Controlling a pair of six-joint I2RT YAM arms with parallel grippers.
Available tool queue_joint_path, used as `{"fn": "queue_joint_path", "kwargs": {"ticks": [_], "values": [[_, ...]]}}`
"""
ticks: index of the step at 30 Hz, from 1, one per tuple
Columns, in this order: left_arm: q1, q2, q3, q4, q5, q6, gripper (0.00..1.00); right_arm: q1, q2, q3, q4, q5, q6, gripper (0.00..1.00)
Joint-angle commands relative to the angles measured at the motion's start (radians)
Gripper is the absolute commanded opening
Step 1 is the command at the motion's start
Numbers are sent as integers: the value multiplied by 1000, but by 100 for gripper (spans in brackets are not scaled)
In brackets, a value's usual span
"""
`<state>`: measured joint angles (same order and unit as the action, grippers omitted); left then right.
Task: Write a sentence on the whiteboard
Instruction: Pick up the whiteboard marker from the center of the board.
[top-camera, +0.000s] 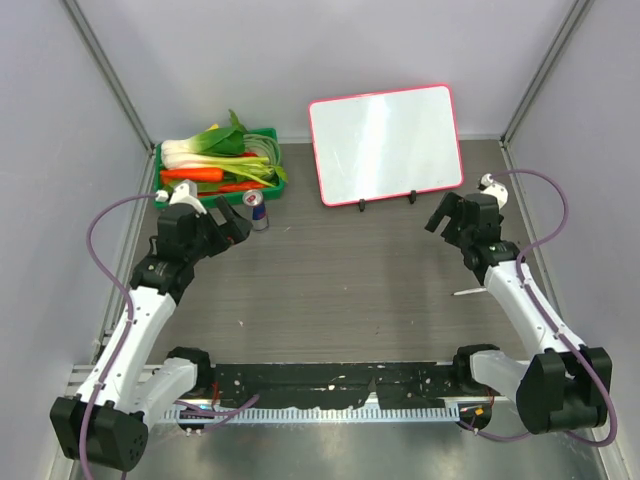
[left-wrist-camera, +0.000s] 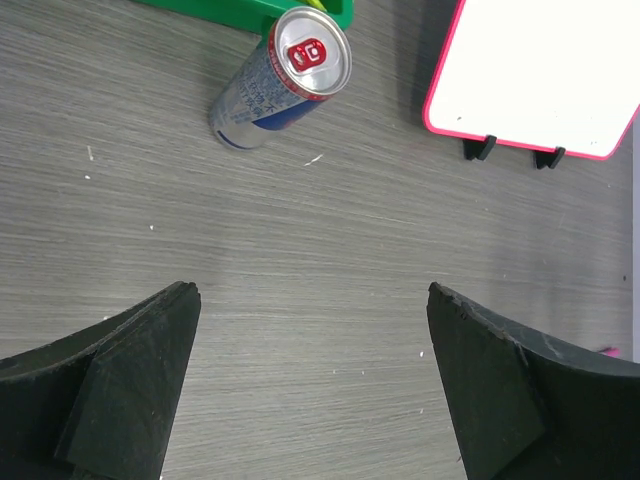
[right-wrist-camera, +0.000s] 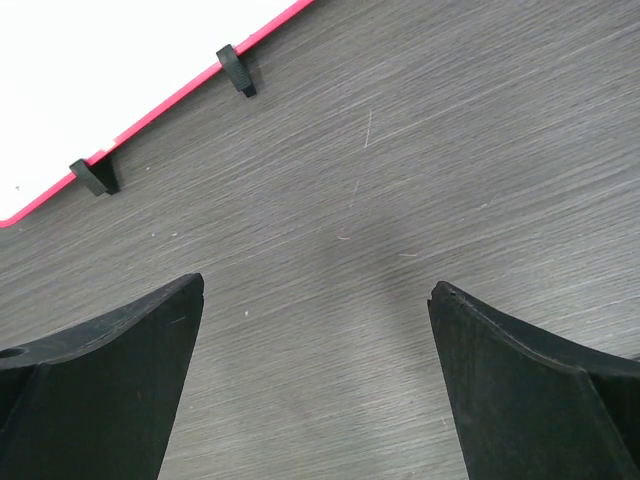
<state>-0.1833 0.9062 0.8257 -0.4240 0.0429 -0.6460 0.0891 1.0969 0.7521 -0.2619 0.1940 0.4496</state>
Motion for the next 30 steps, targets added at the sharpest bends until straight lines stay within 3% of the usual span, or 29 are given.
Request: {"fn": "queue_joint_path", "kwargs": {"ticks": [1, 7, 15, 22, 27, 30], "values": [[1, -1, 22, 13, 64, 38, 100, -5, -45, 70, -22, -37, 14, 99], [-91, 54, 108, 13, 107, 117, 100, -5, -58, 89, -56, -50, 5, 99], [-477, 347, 331, 10, -69, 238, 100, -5, -62, 67, -108, -7, 29, 99], [-732, 641, 547, 53, -90, 359, 100, -5, -65, 58, -209, 85, 83, 100], [-814, 769, 639, 67, -80, 370, 100, -6, -54, 58, -324, 176, 153, 99], [-824, 767, 613, 111, -49, 353, 100, -21, -37, 50, -368, 243, 225, 92]]}}
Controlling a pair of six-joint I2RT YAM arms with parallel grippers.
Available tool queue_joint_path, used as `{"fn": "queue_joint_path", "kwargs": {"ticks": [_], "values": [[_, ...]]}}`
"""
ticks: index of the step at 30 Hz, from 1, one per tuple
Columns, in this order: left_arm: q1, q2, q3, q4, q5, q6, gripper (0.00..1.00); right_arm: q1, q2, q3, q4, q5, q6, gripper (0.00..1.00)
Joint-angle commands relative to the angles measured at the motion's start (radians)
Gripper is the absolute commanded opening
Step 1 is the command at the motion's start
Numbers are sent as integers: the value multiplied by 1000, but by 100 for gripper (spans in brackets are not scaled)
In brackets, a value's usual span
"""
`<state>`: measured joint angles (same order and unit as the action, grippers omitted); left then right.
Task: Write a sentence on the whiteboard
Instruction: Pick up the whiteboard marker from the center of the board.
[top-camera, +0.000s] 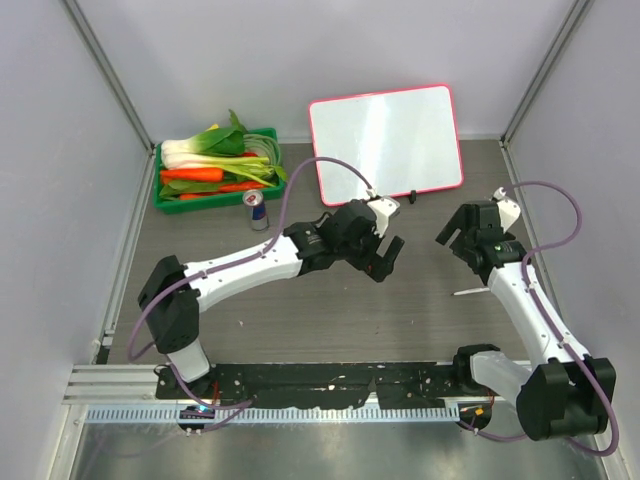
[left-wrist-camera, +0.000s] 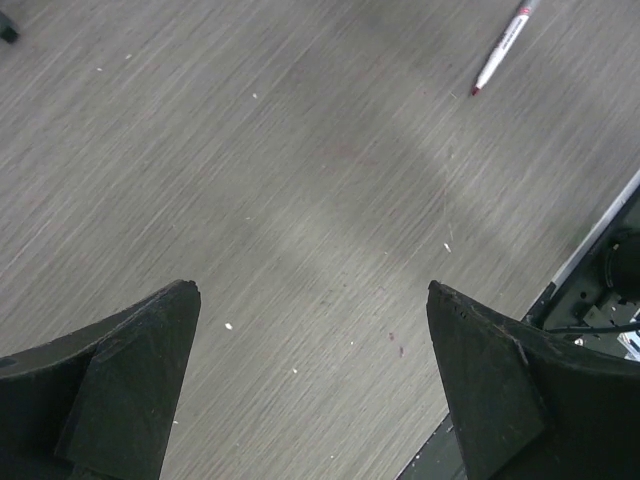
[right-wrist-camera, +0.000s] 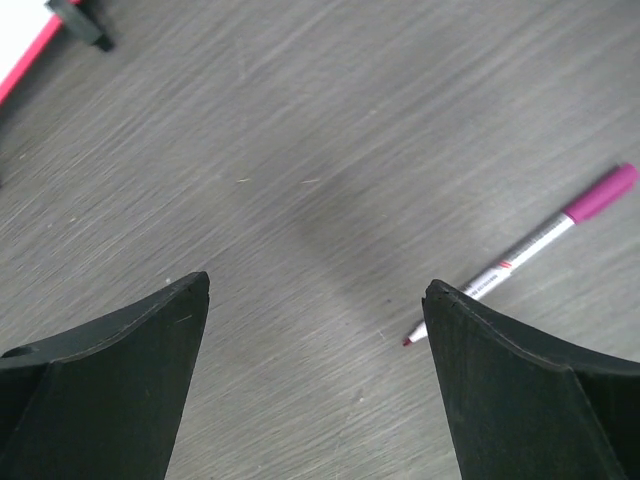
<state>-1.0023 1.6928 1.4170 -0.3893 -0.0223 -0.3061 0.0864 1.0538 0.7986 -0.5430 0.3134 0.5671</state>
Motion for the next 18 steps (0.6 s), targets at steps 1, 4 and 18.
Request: {"fn": "queue_joint_path", "kwargs": {"ticks": [1, 4, 18], "values": [[-5, -27, 10, 90, 18, 10, 100, -23, 18, 5, -103, 136, 134, 90], [-4, -71, -36, 113, 10, 9, 100, -71, 46, 7, -114, 113, 162, 82], [-5, -206, -173, 93, -122, 62, 100, -444, 276, -79, -52, -145, 122, 70]]}}
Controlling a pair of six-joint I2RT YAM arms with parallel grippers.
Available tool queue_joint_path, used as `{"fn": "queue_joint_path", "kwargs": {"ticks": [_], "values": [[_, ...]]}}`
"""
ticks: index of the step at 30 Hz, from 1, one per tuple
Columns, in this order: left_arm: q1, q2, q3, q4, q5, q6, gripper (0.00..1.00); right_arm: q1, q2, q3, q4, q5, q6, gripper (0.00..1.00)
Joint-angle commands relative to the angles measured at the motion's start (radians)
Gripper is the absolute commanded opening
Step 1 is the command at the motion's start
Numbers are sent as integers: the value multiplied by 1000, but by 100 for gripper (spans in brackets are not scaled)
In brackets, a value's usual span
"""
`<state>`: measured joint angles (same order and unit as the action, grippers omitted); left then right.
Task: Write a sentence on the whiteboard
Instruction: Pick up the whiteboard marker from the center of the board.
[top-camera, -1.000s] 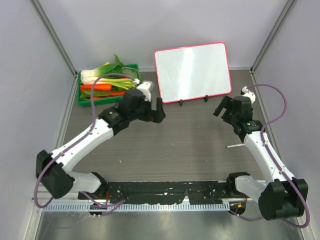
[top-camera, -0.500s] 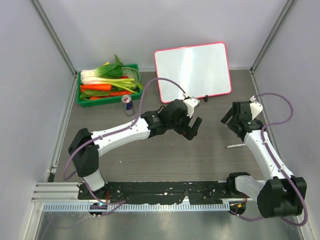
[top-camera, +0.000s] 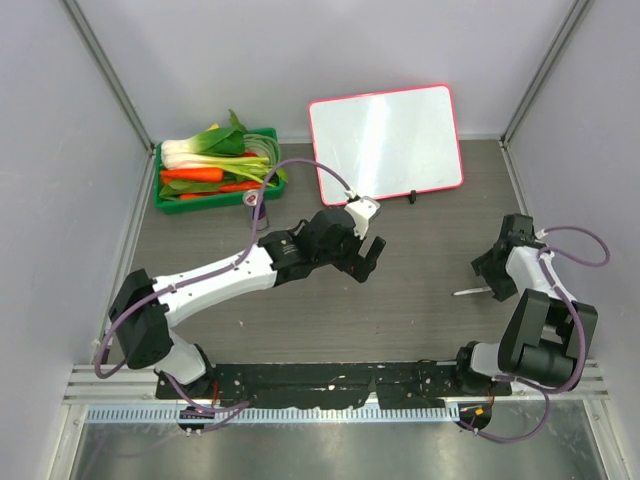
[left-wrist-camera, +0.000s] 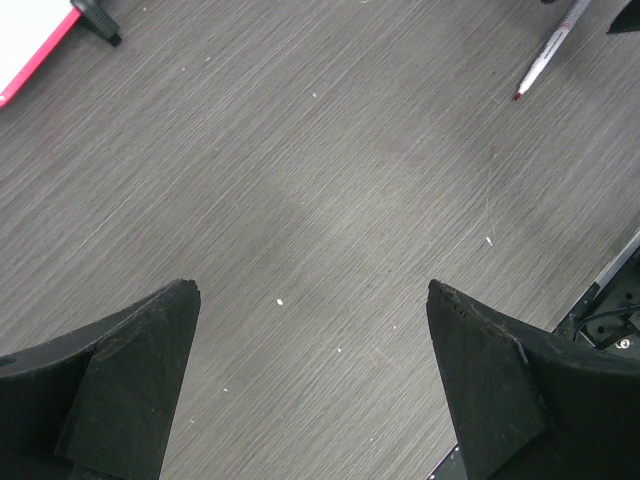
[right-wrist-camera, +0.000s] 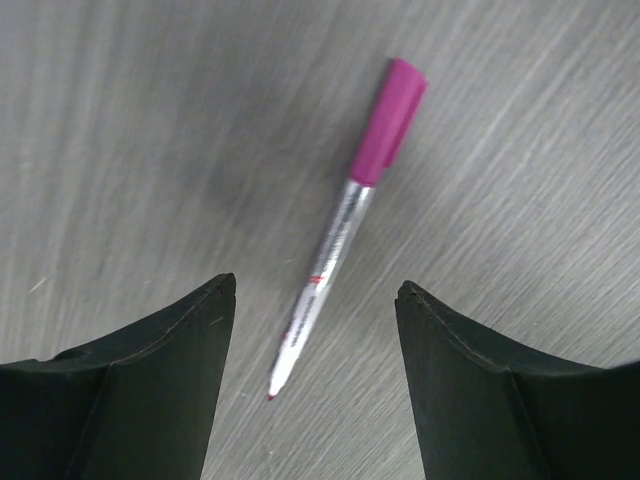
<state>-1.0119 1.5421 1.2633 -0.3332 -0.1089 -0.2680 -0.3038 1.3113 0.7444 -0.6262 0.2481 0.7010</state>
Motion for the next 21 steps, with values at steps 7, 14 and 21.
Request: {"fn": "queue_joint_path", "kwargs": {"ticks": [7, 14, 21], "values": [[6, -79, -38, 28, -46, 19, 100, -60, 63, -66, 71, -72, -23, 65], [4, -122, -68, 17, -87, 21, 100, -60, 164, -74, 98, -49, -51, 56], [4, -158, -84, -9, -130, 44, 100, -60, 204, -83, 143, -92, -52, 21]]}}
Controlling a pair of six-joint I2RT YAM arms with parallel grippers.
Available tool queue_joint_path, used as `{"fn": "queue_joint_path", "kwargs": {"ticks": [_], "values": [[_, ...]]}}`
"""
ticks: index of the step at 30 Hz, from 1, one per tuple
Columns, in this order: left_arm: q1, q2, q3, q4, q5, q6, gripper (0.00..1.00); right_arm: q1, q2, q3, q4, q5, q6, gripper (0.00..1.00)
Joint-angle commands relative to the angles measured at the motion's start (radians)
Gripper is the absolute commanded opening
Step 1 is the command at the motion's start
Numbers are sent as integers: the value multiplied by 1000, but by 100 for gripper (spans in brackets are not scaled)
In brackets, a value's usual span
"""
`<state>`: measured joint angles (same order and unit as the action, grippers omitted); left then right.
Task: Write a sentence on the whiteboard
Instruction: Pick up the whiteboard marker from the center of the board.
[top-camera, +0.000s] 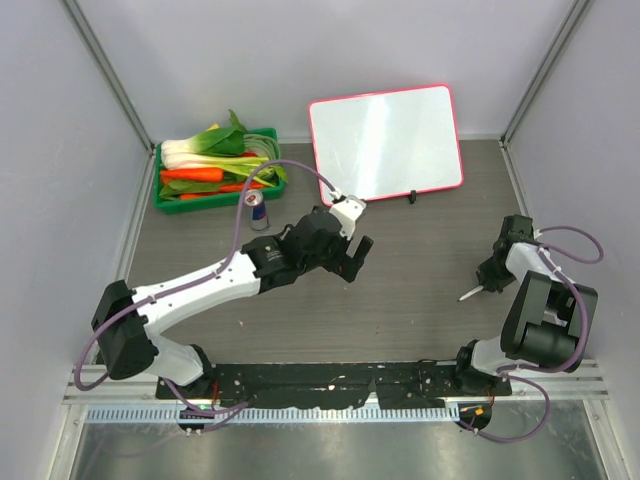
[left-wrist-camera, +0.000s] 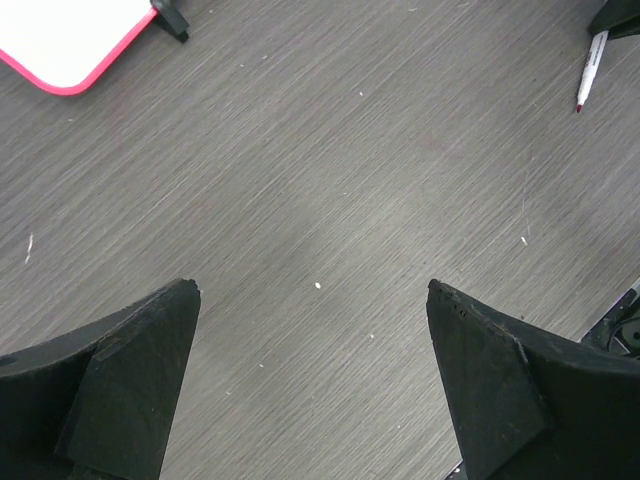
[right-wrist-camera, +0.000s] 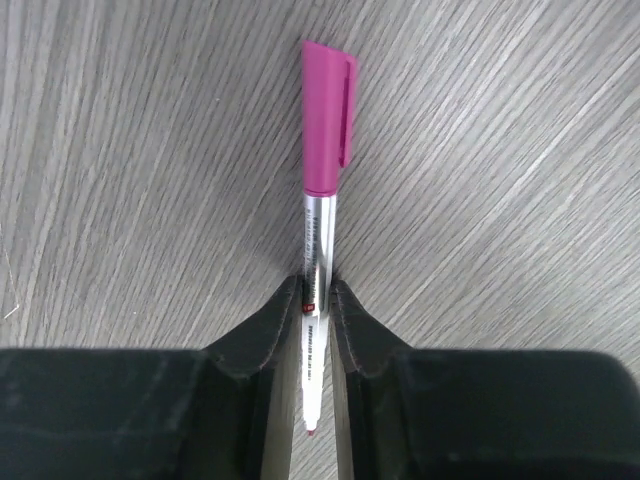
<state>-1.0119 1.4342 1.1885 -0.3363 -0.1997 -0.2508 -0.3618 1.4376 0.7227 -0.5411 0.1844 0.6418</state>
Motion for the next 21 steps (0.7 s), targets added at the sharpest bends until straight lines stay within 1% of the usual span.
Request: {"fn": "queue_joint_path", "kwargs": {"ticks": [1, 5, 7, 10, 12, 15, 17, 18, 21], "values": [[4, -58, -12, -9, -46, 30, 100, -2, 86, -59, 59, -34, 1, 21], [4, -75, -20, -21, -73, 31, 100, -2, 77, -51, 63, -62, -13, 17], [4, -83, -23, -29, -92, 30, 100, -2, 55, -51, 72, -89, -30, 13], [9, -96, -26, -43, -115, 28, 100, -3, 17, -42, 87, -170, -57, 1], [18, -110, -29, -50, -119, 22, 100, -2, -14, -32, 102, -253, -65, 1], [42, -133, -35, -58, -106, 2, 100, 12, -75, -16, 108, -286, -68, 1], [73, -149, -41, -61, -89, -25, 100, 46, -120, 4, 113, -261, -77, 2], [96, -155, -43, -69, -74, -45, 100, 82, -132, 24, 112, -251, -83, 1], [195, -170, -52, -78, 35, -102, 100, 168, -183, 82, 101, -192, -93, 1]]}}
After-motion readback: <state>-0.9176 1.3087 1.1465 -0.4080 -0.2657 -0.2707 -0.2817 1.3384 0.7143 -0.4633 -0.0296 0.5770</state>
